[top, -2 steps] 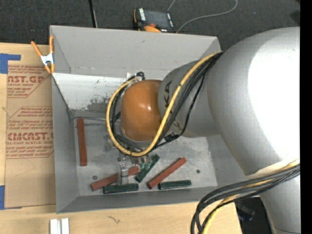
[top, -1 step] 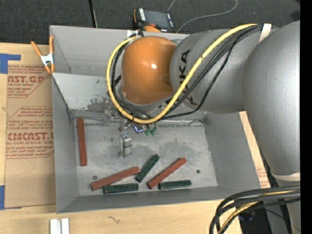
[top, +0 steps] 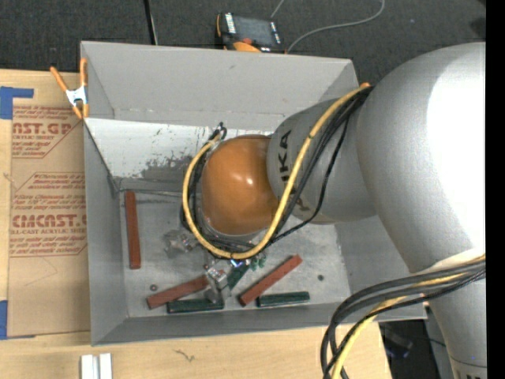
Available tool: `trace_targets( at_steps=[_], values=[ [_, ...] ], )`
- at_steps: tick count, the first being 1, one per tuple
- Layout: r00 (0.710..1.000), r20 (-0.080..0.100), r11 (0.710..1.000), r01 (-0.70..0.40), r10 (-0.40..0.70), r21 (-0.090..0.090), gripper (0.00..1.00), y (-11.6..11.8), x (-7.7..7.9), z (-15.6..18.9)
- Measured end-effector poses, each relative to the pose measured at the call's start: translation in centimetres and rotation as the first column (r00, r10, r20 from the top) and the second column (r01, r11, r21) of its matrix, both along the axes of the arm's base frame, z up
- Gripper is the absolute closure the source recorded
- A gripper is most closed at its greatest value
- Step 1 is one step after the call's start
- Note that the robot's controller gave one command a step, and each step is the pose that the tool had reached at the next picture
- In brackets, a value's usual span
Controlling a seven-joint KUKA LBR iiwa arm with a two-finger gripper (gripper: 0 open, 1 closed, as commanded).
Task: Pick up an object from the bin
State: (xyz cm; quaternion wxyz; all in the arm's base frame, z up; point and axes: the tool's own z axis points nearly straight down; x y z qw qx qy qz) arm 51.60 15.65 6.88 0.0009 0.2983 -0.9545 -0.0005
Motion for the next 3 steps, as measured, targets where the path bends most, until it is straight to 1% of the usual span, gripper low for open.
trace_targets(
  at_steps=[1, 2, 3],
  values=[
    [1.000, 0.002, 1.000, 0.001, -0.001, 0.002, 1.00, 0.0, 0.1, 0.2],
    [0.998, 0.012, 0.998, 0.066, -0.066, 0.005, 1.00, 2.7, 1.2, 12.4],
    [0.949, 0.006, 0.949, -0.315, 0.315, 0.001, 1.00, 1.9, -2.9, 22.3]
  ],
)
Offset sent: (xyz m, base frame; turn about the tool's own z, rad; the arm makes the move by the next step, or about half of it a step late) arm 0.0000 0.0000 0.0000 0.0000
